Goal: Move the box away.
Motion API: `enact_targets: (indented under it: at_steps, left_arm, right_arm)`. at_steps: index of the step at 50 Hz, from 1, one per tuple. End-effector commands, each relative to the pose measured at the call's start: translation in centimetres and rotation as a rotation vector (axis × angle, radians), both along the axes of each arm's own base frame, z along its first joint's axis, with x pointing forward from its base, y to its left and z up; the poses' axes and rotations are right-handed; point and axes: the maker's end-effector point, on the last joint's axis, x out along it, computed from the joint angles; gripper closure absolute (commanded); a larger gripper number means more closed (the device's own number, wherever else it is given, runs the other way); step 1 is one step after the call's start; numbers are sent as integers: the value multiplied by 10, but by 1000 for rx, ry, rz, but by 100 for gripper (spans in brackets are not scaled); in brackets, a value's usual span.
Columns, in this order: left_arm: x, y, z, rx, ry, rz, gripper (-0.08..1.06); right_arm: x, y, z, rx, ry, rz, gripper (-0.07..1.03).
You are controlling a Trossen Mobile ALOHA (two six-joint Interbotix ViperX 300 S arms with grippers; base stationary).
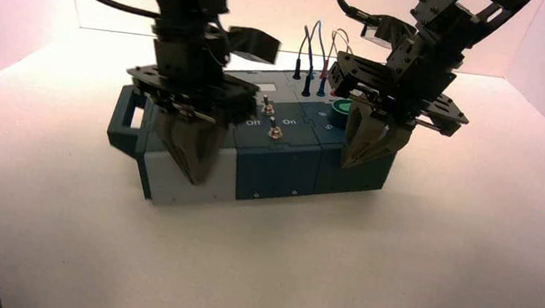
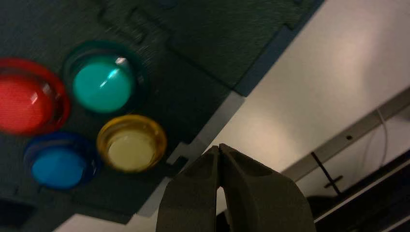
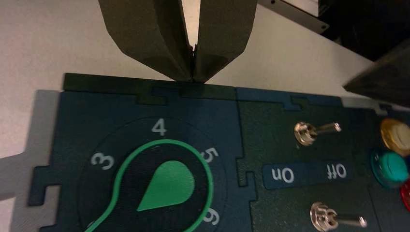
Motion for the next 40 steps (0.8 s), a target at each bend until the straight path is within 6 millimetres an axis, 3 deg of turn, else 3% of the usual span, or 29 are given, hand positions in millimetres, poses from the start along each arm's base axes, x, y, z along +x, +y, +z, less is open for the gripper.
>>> enact_targets:
  at_steps: [1,27,40]
  left_arm:
    - [22,7,11,-21,-58,42,101]
    - [55,17,14,-22,-129,78,101]
    - [75,20,18,-23,-169,91,101]
  right_arm:
    - [9,7,6,17,-26,2,98]
    - [39,24,-3,0,-44,26,98]
    - [57,33,1,7,-70,38,98]
